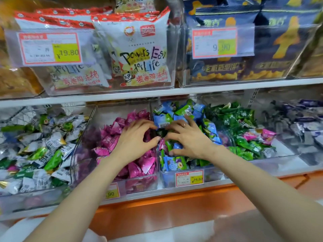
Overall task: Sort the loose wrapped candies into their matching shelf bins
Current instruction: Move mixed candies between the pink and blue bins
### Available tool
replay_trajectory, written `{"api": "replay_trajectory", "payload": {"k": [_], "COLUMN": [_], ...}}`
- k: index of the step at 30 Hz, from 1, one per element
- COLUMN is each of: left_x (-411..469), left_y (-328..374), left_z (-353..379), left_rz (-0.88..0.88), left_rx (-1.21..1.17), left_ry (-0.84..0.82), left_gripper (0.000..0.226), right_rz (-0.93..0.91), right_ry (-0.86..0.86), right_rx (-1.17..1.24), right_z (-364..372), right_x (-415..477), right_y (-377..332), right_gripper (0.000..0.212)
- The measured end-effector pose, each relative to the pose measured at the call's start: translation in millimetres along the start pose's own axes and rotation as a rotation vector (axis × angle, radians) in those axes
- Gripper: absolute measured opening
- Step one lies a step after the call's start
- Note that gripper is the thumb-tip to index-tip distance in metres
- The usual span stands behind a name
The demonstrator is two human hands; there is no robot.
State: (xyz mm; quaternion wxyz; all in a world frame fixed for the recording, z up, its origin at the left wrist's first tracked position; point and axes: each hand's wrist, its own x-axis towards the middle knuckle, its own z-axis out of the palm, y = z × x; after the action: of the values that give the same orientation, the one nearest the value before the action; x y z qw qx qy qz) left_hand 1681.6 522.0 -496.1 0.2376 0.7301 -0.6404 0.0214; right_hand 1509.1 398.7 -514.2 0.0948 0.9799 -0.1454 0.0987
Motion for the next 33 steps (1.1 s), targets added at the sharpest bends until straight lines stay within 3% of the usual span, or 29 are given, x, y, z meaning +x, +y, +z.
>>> {"api": "replay_trajectory", "payload": {"k": [4, 13, 16, 18, 23, 26, 29, 33], "left_x": [-0.2, -2.6, -1.8, 0.1, 15.0, 39.6, 68.3, 89.3], "left_y": [-0.3, 5.2, 7.1, 10.2, 17.0, 19.4, 20.9, 14.9], "left_z": [-1.8, -7.5, -7.6, -7.9, -5.0, -0.6, 4.0, 13.9], "left_rz": [-0.002, -0.033, -0.047, -0.062, -0.098, -0.074, -0.082, -0.065], "left_rx": [-0.019, 0.027, 0.013, -0.007, -0.035, 0.052, 0.155, 0.115], "left_ry": [-0.015, -0.066, -0.077, -0.064, -0.040, -0.116, -0.211, -0.075], "left_gripper": [0.074, 0.072, 0.050, 0.040, 0.049, 0.056, 0.055, 0.046], "right_rz": [-0.054, 0.035, 0.130, 0.157, 0.171, 0.140, 0.078, 0.069], "right_ry": [0.049, 0.163, 0.206, 0.221, 0.154, 0.105, 0.112, 0.135], "right_rx": [0.114, 0.206, 0.299, 0.300, 0.247, 0.222, 0.177, 0.182], "right_z": [-0.1, -7.5, -16.1, -16.6, -16.3, -19.7, -19.3, -17.5], "right_x": [-12.0, -33.3, -38.8, -38.5, -33.6, -33.8, -33.5, -35.5], "right_y": [11.8, 30.9, 34.6, 32.3, 26.1, 24.2, 20.3, 18.4], "right_gripper": [0.030, 0.033, 0.012, 0.010, 0.010, 0.013, 0.032, 0.054]}}
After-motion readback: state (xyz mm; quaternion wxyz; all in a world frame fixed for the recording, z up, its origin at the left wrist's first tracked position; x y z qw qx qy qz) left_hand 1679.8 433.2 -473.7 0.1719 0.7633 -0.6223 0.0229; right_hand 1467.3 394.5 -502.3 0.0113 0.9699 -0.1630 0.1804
